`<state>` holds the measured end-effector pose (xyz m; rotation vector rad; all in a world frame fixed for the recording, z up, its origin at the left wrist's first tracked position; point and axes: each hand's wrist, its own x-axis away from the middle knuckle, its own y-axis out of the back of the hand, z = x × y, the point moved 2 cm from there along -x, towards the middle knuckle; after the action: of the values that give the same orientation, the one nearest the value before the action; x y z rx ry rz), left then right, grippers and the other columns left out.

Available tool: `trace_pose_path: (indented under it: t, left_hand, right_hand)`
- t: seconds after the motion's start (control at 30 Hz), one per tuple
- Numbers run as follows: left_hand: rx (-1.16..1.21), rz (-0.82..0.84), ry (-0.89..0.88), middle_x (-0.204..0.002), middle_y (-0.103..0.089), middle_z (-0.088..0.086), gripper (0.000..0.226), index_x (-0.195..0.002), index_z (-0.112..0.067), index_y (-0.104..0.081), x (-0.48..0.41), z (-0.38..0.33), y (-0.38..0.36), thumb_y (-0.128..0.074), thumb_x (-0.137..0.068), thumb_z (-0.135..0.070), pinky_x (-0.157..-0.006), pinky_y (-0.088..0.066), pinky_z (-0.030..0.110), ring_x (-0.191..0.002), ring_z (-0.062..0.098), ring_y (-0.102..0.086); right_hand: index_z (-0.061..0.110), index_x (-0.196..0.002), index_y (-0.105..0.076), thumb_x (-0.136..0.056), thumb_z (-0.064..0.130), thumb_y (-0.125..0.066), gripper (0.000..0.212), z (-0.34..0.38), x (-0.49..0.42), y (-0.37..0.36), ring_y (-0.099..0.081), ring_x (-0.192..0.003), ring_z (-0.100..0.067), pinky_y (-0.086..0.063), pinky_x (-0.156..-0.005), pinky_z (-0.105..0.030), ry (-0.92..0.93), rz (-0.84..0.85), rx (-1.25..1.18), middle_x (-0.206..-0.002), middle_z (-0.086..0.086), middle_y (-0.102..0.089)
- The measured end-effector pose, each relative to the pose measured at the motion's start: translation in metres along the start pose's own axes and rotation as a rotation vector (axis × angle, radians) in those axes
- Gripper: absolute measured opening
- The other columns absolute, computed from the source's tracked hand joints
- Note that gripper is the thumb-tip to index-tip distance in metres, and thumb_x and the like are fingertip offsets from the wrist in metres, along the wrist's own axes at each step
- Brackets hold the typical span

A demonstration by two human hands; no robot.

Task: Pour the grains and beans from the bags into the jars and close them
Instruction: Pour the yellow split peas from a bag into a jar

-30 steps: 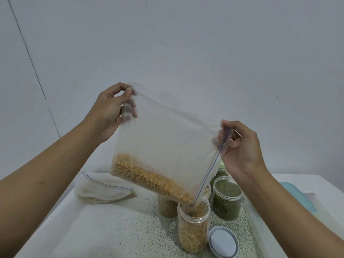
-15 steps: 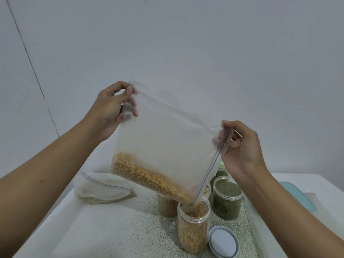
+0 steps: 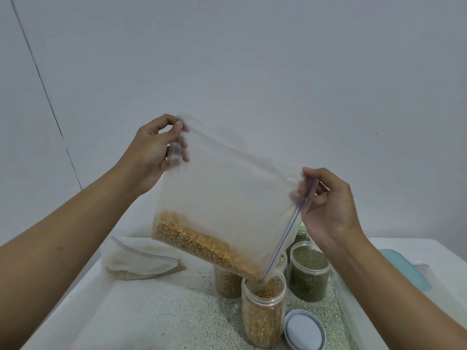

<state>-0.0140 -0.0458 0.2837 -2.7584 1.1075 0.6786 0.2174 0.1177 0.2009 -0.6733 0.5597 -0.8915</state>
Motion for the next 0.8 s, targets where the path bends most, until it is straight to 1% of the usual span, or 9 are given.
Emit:
trace_pose_path:
  t: [0.13,0.33,0.47,0.57,0.8]
  left_hand:
    - [0.0,0.001,-0.001,-0.07,-0.059,0.0,0.023,-0.085,-0.023,-0.064,-0.0006,-0.0011,-0.0005,-0.055,-0.106,-0.026,-0.077,-0.036,0.041,-0.059,0.022,-0.06]
    - [-0.015,0.002,-0.006,-0.071,-0.058,0.0,0.021,-0.087,-0.022,-0.064,-0.0018,-0.0014,0.0006,-0.055,-0.106,-0.026,-0.067,-0.036,0.037,-0.058,0.023,-0.059]
    - [-0.025,0.007,-0.01,-0.072,-0.059,0.001,0.02,-0.088,-0.021,-0.064,-0.0014,-0.0008,0.0022,-0.055,-0.106,-0.026,-0.067,-0.034,0.036,-0.059,0.023,-0.06]
    - [-0.028,0.013,-0.015,-0.072,-0.059,0.001,0.021,-0.087,-0.022,-0.065,-0.0005,-0.0003,0.0038,-0.055,-0.105,-0.026,-0.069,-0.033,0.038,-0.06,0.024,-0.06]
    - [-0.026,0.017,-0.015,-0.072,-0.059,0.001,0.021,-0.086,-0.022,-0.064,-0.0004,-0.0018,0.0029,-0.055,-0.105,-0.026,-0.065,-0.034,0.036,-0.059,0.022,-0.06]
  right_hand:
    - [0.009,-0.073,-0.064,-0.086,0.002,-0.064,0.014,0.0011,-0.0002,0.0002,-0.053,-0.051,-0.012,-0.048,-0.059,-0.026,0.006,-0.001,-0.001,-0.063,0.001,-0.054]
    - [0.008,-0.075,-0.064,-0.084,0.003,-0.066,0.011,0.0,-0.0022,0.0017,-0.054,-0.052,-0.012,-0.048,-0.061,-0.027,-0.008,0.001,-0.007,-0.065,0.0,-0.054]
    - [0.008,-0.076,-0.063,-0.083,0.003,-0.067,0.009,-0.0009,-0.0028,0.002,-0.054,-0.053,-0.012,-0.048,-0.06,-0.026,-0.018,0.003,-0.012,-0.064,0.0,-0.054]
    - [0.009,-0.075,-0.062,-0.084,0.002,-0.066,0.012,-0.002,-0.0018,0.0023,-0.054,-0.052,-0.011,-0.049,-0.058,-0.025,-0.018,0.003,-0.021,-0.064,0.001,-0.054]
    - [0.008,-0.076,-0.064,-0.084,0.002,-0.065,0.01,-0.0015,-0.0016,0.0026,-0.055,-0.052,-0.011,-0.049,-0.057,-0.025,-0.01,0.008,-0.023,-0.065,0.001,-0.055]
